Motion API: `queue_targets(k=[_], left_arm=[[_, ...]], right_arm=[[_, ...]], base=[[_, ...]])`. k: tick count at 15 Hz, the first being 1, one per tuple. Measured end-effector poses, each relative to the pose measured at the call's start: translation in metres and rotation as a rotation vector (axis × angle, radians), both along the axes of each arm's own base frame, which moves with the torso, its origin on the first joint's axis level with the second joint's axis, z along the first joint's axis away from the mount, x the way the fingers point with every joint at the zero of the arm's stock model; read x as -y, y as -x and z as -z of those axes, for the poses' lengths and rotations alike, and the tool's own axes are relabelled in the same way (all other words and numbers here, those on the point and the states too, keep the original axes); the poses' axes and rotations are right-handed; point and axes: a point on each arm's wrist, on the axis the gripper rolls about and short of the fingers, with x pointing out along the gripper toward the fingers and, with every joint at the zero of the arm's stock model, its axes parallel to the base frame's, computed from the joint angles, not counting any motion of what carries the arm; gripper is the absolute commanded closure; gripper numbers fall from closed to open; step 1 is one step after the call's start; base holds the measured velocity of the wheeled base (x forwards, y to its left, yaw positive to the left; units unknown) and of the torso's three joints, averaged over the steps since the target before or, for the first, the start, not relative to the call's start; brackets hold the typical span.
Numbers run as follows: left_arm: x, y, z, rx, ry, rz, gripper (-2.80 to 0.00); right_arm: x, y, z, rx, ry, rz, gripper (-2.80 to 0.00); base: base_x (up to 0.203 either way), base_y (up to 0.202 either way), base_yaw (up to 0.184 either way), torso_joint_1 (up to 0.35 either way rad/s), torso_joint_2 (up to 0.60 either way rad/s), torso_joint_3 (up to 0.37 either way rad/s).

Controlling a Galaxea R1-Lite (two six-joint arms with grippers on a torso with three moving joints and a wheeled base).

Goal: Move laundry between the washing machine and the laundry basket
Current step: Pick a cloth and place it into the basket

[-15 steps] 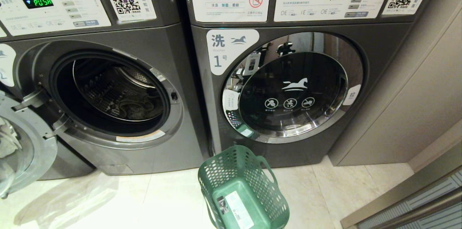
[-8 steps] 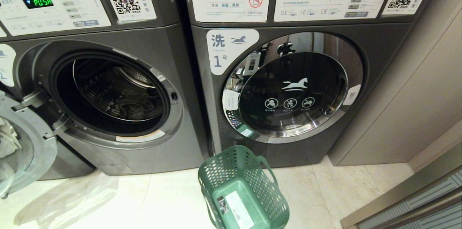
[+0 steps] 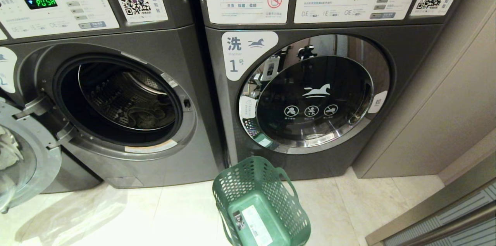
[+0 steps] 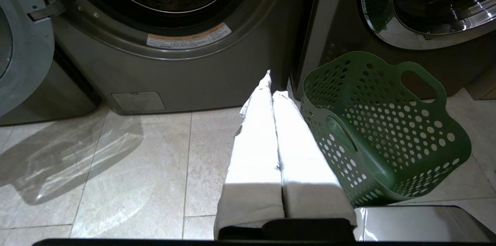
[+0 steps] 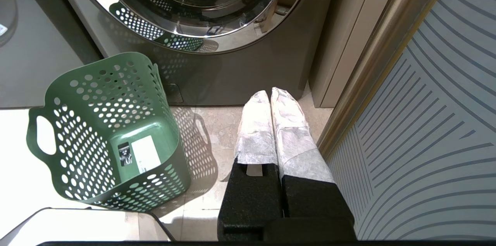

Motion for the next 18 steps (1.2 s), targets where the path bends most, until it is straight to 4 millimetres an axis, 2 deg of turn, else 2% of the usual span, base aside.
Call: queue_targets(k=[11,18], left_arm=[[0.0,0.0,0.0,0.0,0.006,0.0,0.0],[0.0,0.0,0.0,0.0,0.006,0.0,0.0]], right_arm=[[0.0,0.0,0.0,0.0,-0.001,0.0,0.0],[0.0,0.0,0.0,0.0,-0.001,0.0,0.0]], base=[[0.0,0.0,0.0,0.0,0.0,0.0],[0.0,0.166,0.0,0.004,0.0,0.002]])
